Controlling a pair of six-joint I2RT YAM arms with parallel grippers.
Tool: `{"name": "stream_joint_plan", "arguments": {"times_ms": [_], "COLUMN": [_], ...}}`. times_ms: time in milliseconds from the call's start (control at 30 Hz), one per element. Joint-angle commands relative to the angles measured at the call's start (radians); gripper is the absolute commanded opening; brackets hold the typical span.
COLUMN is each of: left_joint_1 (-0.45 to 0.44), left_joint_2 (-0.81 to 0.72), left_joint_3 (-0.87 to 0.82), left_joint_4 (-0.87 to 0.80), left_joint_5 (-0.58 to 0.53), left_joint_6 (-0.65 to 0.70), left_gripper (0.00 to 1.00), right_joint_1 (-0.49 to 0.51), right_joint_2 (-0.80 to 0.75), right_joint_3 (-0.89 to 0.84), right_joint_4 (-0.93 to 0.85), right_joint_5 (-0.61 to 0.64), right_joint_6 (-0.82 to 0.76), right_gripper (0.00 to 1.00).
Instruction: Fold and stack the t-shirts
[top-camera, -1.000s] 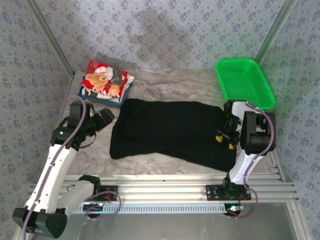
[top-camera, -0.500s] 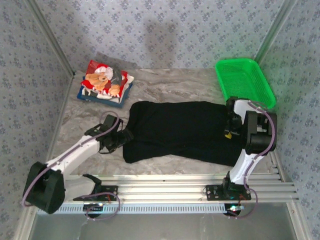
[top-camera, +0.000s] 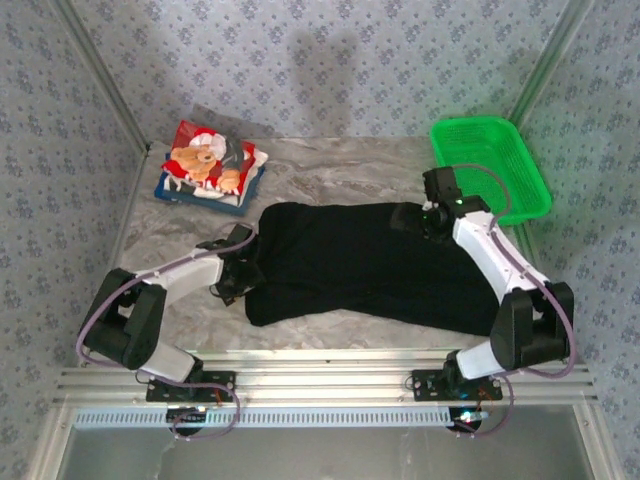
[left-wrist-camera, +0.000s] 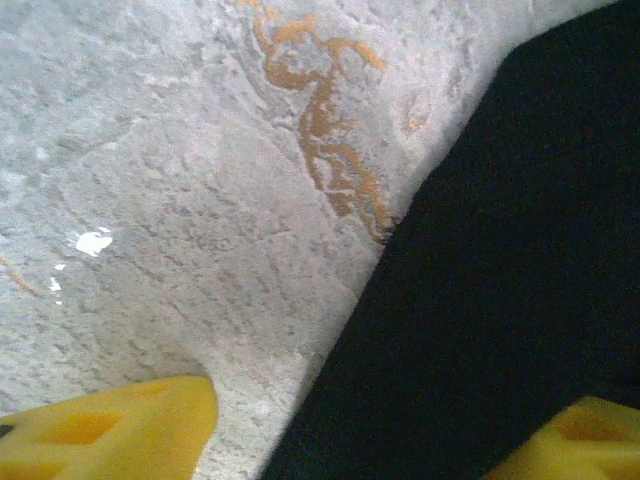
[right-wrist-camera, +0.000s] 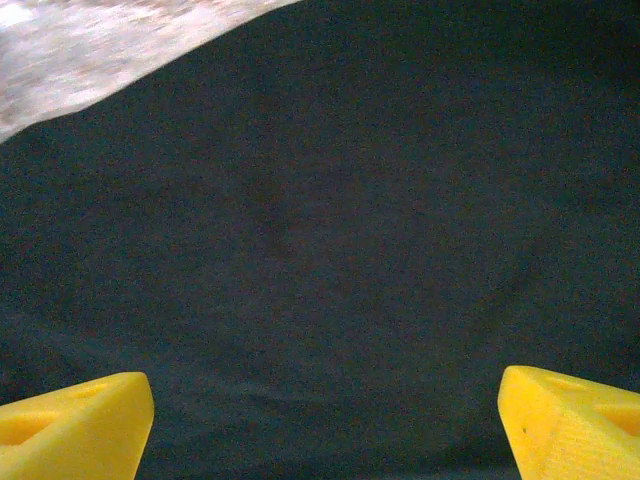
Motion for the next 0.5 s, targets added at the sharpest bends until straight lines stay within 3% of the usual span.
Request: {"name": "stream_joint_plan", "arguments": {"times_ms": [0,233,467], "left_joint_1": [0.000,0.050,0.090], "left_joint_2": [0.030,-0.201,-0.440], "left_joint_3": [-0.089,-0.249,-0.317], "left_joint_4": [0.026,-0.075,-0.211], "left_joint_5": [0.009,0.020,0.052], "left_joint_6": [-0.025,-0.055,-0.096], "left_gripper": [0.63,0.62,0.61], "right_joint_1": [0.050,0.078,0.080], "right_joint_2": [0.107,0.325,0.410], "right_joint_3": [0.027,0.046,0.009], "right_joint_4": [0.023,-0.046,-0.097], "right_joint_5": [-0.122,-0.133,-0.093], "right_joint_6": [0.040,0.048,0.004], "right_gripper": [0.91,0.89,0.88]}}
